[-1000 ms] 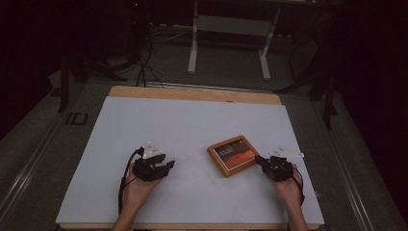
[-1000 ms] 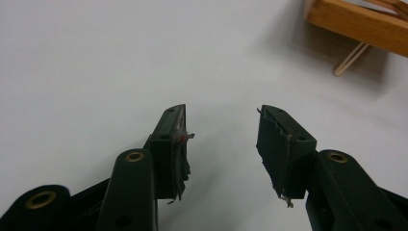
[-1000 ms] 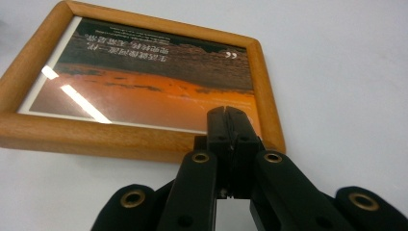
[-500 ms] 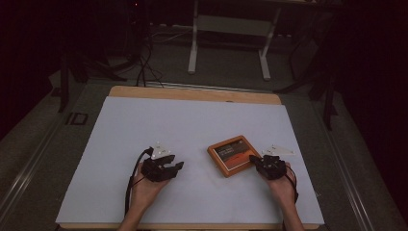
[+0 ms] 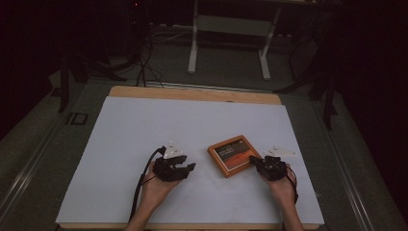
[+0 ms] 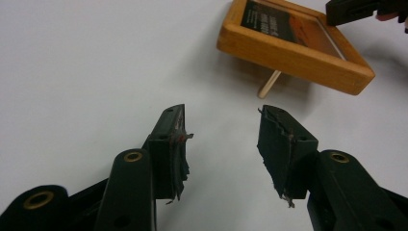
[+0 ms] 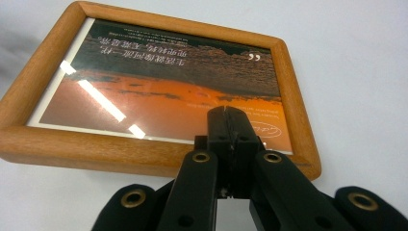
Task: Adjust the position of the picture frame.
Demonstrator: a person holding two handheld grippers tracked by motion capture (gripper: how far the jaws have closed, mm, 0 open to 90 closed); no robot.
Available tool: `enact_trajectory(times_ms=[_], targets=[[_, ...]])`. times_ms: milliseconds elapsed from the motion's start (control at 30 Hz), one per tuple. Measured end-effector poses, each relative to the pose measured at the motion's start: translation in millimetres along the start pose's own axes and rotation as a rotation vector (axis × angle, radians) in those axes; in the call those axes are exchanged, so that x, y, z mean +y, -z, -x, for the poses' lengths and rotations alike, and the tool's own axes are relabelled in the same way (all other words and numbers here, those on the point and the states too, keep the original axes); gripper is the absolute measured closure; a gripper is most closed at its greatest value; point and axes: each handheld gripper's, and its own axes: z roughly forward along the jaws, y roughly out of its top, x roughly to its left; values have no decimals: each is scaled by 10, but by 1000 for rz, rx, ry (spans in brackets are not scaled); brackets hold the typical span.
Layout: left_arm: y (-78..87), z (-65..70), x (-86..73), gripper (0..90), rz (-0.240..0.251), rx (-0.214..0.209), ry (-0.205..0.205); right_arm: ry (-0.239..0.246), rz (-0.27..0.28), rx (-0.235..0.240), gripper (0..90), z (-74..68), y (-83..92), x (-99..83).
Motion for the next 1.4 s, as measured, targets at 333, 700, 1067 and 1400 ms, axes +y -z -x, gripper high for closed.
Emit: enact_trajectory(times_ms=[333, 700, 1067, 1400], targets=[[-251, 69, 201, 507, 6, -71, 46, -1, 1, 1, 900, 5, -11, -3], [-502, 72, 327, 381, -22, -134, 105, 10, -5, 8, 900, 2, 1, -24], [-620, 65, 376, 406, -27, -211, 149, 35, -26, 21, 900, -53, -12, -57], [-775, 160, 408, 487, -78, -257, 144, 50, -50, 34, 900, -64, 6, -94]])
